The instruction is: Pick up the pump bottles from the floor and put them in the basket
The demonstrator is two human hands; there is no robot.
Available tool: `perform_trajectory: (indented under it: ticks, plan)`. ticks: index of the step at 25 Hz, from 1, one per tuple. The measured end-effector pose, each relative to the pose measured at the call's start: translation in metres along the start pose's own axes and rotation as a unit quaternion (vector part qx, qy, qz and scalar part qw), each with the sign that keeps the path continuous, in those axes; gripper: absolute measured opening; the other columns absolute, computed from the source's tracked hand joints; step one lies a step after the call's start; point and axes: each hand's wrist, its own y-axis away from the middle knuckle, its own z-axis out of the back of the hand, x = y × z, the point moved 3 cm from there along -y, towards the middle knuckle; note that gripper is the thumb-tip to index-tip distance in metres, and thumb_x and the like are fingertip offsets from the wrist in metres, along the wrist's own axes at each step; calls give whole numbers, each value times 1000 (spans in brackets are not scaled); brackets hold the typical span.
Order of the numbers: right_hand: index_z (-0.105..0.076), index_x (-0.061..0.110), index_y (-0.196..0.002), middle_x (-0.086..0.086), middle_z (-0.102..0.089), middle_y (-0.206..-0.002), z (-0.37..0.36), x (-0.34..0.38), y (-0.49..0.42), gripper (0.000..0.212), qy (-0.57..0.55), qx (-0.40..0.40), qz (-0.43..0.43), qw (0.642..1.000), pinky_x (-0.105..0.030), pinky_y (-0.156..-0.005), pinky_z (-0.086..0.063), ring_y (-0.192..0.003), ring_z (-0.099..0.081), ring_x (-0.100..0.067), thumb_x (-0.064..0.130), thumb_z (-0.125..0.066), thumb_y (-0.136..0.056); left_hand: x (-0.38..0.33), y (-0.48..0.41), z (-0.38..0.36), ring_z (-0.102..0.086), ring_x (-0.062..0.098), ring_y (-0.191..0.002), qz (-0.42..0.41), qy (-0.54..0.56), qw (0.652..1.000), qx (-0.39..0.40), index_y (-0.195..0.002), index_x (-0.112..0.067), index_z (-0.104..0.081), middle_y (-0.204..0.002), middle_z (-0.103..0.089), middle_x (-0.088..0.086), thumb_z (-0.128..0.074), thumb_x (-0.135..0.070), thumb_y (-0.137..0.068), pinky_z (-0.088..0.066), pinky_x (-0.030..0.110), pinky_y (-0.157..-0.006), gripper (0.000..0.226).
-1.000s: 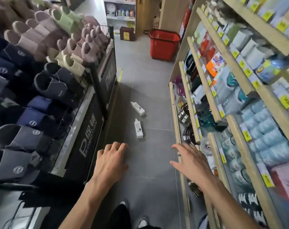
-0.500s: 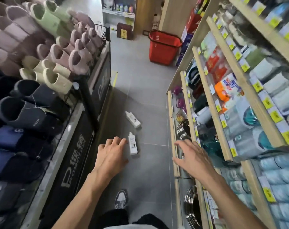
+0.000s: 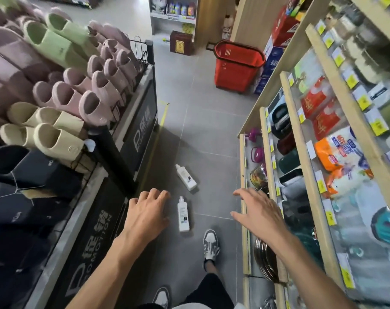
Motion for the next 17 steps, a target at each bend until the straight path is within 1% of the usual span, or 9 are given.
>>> perform_trajectory:
  ticks: [5, 8, 12, 15, 17]
  plan:
    - [-48, 36, -136, 13, -57, -128, 7, -54, -93, 57, -16, 28, 33, 999, -36, -96, -47, -118, -54, -13, 55, -69, -86, -35, -70, -6, -41, 21, -130, 67, 17, 998, 11, -142, -37, -37, -140, -43, -7, -66, -46, -87, -40, 38, -98, 63]
    - [-49, 36, -135, 14, -57, -126, -6, -83, -139, 57, -19, 52, 60, 997, -36, -95, -48, -117, -54, -12, 56, -69, -86, -43, -114, -17, -42, 21, -128, 101, 17, 995, 13, -141, -37, -38, -139, -44, -7, -65, -44, -88, -40, 38, -97, 60]
    - [-52, 34, -131, 15, -58, -117, -37, -118, -194, 55, 15, 63, 96, 993, -34, -89, -50, -110, -57, -11, 57, -68, -84, -30, -165, -49, -43, 21, -126, 157, 39, 987, 22, -137, -37, -41, -135, -46, -7, -64, -43, -87, -39, 38, -97, 56]
    - [-53, 31, -130, 13, -56, -115, -66, -134, -234, 57, 46, 64, 137, 987, -34, -86, -52, -104, -57, -13, 55, -71, -81, -9, -192, -93, -43, 19, -127, 186, 45, 981, 33, -137, -38, -41, -136, -46, -8, -64, -46, -86, -39, 38, -98, 57]
    - [-54, 29, -129, 10, -57, -115, -92, -141, -268, 60, 80, 57, 170, 980, -36, -83, -53, -101, -58, -17, 51, -76, -78, 8, -210, -133, -43, 21, -127, 195, 37, 978, 55, -139, -37, -41, -136, -46, -7, -65, -47, -84, -39, 39, -98, 60]
